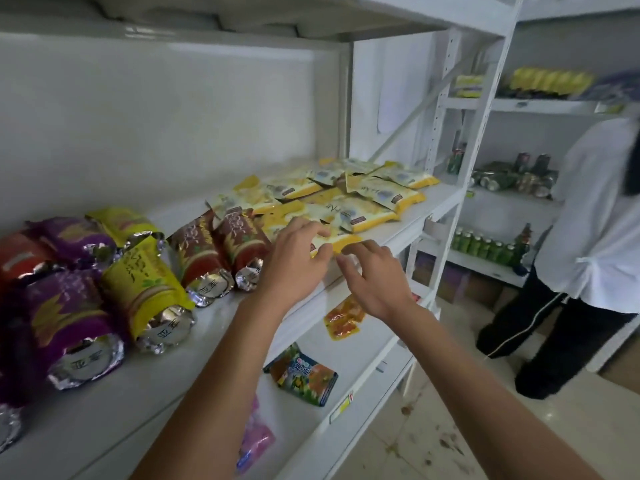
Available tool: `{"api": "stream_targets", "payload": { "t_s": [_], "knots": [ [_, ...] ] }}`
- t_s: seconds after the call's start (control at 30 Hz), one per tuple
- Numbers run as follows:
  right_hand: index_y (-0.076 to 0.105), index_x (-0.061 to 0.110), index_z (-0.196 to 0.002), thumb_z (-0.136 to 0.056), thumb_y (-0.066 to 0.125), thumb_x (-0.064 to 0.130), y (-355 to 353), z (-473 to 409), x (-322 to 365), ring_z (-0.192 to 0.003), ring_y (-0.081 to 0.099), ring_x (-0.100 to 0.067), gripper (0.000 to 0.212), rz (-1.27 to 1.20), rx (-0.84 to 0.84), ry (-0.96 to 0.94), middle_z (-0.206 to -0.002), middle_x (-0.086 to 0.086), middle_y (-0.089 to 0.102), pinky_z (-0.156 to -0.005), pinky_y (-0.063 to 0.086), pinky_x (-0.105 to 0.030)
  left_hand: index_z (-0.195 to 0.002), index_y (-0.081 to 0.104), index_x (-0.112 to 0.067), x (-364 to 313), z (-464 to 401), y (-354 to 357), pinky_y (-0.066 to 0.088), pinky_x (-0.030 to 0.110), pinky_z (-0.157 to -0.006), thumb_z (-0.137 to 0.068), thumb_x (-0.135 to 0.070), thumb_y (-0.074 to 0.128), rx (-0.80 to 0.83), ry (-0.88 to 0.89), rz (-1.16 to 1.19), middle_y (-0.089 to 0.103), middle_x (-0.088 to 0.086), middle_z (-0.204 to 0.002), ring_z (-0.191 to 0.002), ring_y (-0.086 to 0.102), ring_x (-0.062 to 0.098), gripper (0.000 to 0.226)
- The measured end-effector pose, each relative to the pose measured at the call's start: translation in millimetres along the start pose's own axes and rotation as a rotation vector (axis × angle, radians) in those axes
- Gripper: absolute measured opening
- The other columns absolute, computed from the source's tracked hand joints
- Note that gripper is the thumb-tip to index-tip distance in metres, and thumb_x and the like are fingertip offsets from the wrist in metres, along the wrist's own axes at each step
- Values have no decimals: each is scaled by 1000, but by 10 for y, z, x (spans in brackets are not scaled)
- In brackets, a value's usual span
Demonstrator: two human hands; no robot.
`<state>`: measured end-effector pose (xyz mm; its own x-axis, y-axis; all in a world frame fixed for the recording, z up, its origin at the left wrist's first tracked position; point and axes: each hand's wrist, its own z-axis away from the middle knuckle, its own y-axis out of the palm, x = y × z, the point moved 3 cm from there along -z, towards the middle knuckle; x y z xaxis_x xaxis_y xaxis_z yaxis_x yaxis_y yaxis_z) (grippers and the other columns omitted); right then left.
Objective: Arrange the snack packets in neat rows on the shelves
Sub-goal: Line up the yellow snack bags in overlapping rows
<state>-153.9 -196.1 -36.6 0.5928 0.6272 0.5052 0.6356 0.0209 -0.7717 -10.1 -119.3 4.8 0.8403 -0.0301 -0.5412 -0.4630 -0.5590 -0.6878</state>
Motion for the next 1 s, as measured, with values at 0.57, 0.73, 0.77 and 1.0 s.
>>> {"api": "stream_targets", "payload": {
  "t_s": [0.57, 0.73, 0.77, 1.0],
  "knots": [
    [73, 18, -118, -96, 57, 22, -90, -1334, -816, -115, 59, -32, 28, -104, -44, -206, -123, -4, 70, -94, 49, -43, -106, 69, -34, 194, -1194, 684, 53, 46, -97, -95, -25, 66, -148, -257, -5, 63, -7, -125, -116, 61, 20, 14],
    [76, 19, -104, -87, 49, 28, 113, -1753, -620, -102, 62, -31, 34, -90, -49, -317, -109, -2, 73, -84, 52, -44, -115, 71, -28, 439, -1343, 662, 51, 41, -95, -96, -27, 65, -178, -328, -85, 60, -6, -126, -115, 59, 17, 20],
    [76, 19, -103, -86, 48, 29, 160, -1848, -563, -101, 62, -32, 35, -86, -32, -330, -108, -2, 74, -83, 52, -44, -115, 70, -29, 501, -1347, 643, 50, 39, -95, -96, -27, 64, -192, -361, -95, 59, -6, -126, -116, 58, 16, 20],
    [77, 20, -97, -95, 56, 27, 578, -2537, -154, -109, 62, -36, 23, 88, 220, -433, -108, -8, 71, -82, 49, -41, -112, 71, -24, 642, -1326, 670, 46, 29, -80, -95, -25, 64, -229, -479, 26, 65, -5, -121, -109, 62, 13, 18]
  ]
}}
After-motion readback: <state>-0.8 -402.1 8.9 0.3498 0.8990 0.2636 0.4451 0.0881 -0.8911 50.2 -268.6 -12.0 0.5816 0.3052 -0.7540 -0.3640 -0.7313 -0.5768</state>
